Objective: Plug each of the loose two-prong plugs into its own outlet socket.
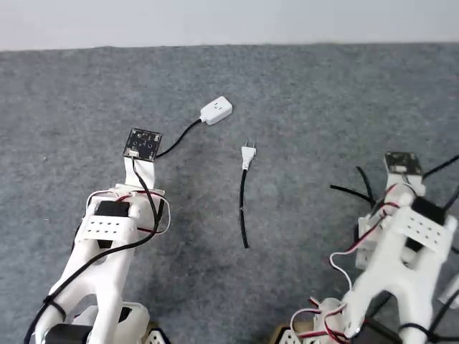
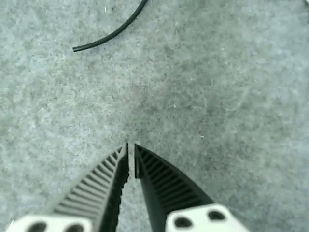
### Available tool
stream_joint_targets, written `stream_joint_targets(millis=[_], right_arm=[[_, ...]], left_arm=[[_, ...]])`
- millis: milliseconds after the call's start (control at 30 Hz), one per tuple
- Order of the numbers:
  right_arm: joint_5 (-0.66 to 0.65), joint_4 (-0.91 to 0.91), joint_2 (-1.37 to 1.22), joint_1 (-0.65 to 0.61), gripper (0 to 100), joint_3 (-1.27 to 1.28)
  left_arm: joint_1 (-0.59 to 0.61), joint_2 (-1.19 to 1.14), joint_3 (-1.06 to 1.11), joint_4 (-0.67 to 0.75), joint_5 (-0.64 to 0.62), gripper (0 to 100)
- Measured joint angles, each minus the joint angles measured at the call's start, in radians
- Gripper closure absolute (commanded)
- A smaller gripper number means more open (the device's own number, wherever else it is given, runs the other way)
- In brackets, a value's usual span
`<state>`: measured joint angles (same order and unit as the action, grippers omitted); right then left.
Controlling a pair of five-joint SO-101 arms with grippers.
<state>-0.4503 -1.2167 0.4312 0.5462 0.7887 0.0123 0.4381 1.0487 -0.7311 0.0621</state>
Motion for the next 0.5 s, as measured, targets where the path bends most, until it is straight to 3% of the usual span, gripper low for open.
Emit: stream_joint_targets(millis=[167, 267, 500], right_arm=[[0.0, -0.052, 0.014, 0.011, 72.1, 0.003], [0.0, -0.153, 0.038, -0.035, 71.4, -0.035], [0.08, -0.425, 0.152, -0.132, 71.4, -0.23]], left_arm=[[-0.002, 0.0, 0.0, 0.0, 0.0, 98], [-0.002, 0.0, 0.0, 0.0, 0.0, 97], [-0.002, 0.0, 0.0, 0.0, 0.0, 81]])
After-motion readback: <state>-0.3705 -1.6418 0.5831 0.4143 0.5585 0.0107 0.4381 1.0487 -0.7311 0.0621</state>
